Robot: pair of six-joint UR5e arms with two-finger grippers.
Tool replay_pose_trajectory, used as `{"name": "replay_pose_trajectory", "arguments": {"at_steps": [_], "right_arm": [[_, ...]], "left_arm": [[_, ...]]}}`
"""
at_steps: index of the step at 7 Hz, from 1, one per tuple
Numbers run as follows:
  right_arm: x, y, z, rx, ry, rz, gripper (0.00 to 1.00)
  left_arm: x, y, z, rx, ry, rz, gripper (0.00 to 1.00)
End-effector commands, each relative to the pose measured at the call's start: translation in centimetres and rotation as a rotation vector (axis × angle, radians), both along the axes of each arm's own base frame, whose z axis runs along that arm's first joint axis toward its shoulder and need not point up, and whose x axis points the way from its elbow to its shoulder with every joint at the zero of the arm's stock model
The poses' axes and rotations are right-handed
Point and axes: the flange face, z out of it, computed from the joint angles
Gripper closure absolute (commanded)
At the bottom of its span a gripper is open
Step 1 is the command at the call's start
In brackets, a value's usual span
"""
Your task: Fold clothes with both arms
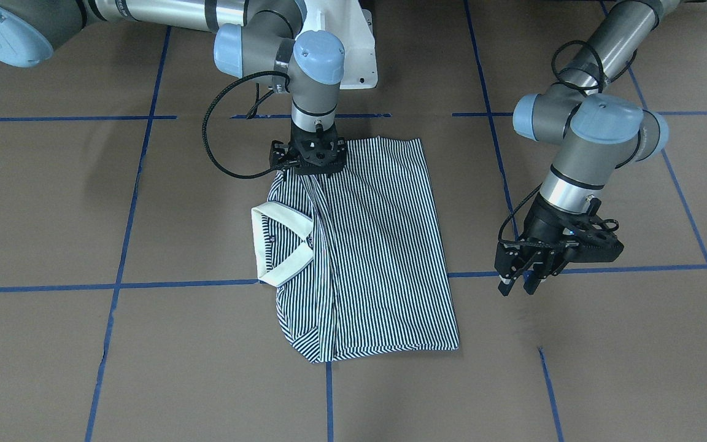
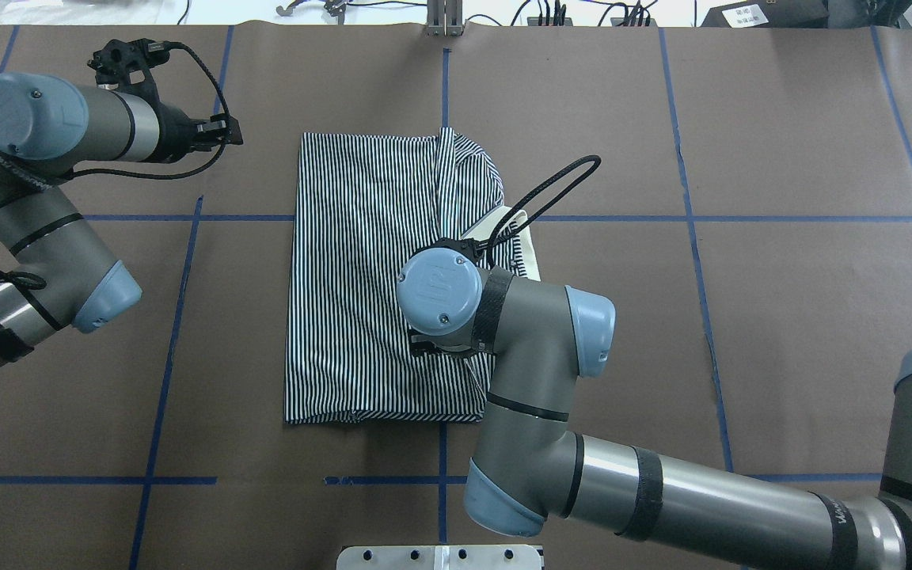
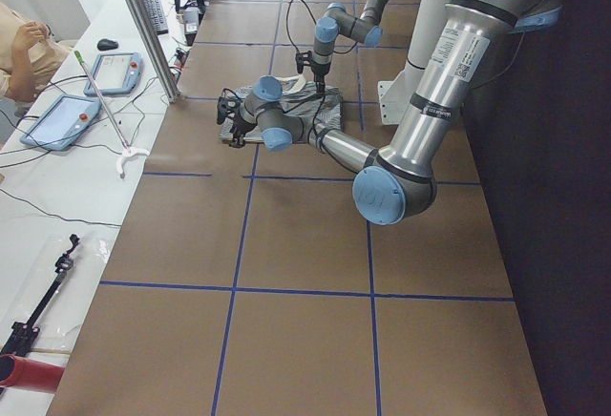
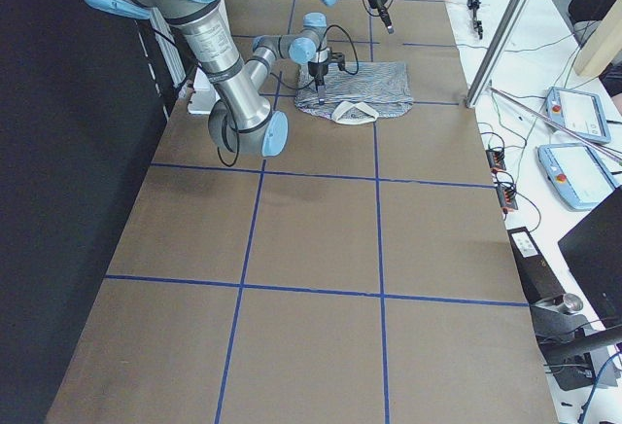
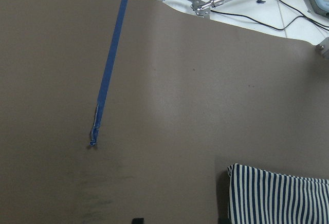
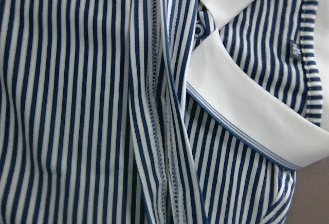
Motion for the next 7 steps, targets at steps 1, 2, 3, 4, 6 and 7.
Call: {"name": "replay_pose_trajectory", "arguments": {"at_steps": [1,2,3,4,6,7], "right_arm": [[0.4,-0.7,1.0,-0.004,0.016,0.004,0.0],[0.9,-1.3,1.7,0.001,0.026,-0.008,0.0],[1.2,-1.3,3.5,0.004,0.049,-0.021,0.0],[2.3,-2.5,4.0,-0.004,0.051,-0.013,0.0],[6.0,-4.1,6.3,0.02,0.059,-0.046,0.0],[7.5,-4.2,7.0,0.012,0.059,-0.058,0.0]], "left_arm": [[-0.1,0.2,0.5,-0.006,-0.005,0.0,0.42],[-0.1,0.3,0.9,-0.008,-0.009,0.002,0.42],[-0.1,0.3,0.9,-0.008,-0.009,0.002,0.42],[-0.1,0.3,0.8,-0.007,-0.008,0.002,0.42],[-0.1,0.3,0.8,-0.007,-0.008,0.002,0.42],[-0.1,0.3,0.8,-0.006,-0.007,0.002,0.42]]}}
